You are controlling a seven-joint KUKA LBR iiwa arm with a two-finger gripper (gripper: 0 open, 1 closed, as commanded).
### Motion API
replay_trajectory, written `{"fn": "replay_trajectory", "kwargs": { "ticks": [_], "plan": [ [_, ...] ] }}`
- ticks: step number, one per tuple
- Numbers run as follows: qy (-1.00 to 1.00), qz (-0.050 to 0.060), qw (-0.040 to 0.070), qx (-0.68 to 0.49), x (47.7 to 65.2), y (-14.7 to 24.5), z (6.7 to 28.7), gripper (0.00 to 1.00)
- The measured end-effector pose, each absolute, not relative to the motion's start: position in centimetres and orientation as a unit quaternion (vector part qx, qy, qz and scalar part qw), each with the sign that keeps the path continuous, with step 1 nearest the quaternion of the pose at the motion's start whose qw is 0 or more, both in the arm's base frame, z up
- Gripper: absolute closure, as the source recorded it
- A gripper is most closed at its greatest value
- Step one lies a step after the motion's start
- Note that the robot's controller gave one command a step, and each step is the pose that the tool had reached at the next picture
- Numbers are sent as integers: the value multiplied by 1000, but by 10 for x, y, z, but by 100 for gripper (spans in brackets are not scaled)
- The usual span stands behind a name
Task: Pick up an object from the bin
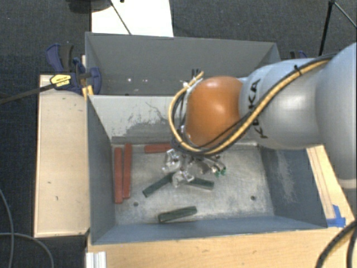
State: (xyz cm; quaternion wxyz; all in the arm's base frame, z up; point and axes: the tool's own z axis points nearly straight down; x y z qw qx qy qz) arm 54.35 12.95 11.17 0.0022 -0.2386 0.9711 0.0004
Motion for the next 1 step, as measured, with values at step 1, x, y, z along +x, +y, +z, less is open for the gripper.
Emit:
{"fn": "replay_trajectory", "kwargs": {
  "ticks": [1],
  "plan": [
    [971, 0, 3, -238, 544, 130, 120, 100]
  ]
}}
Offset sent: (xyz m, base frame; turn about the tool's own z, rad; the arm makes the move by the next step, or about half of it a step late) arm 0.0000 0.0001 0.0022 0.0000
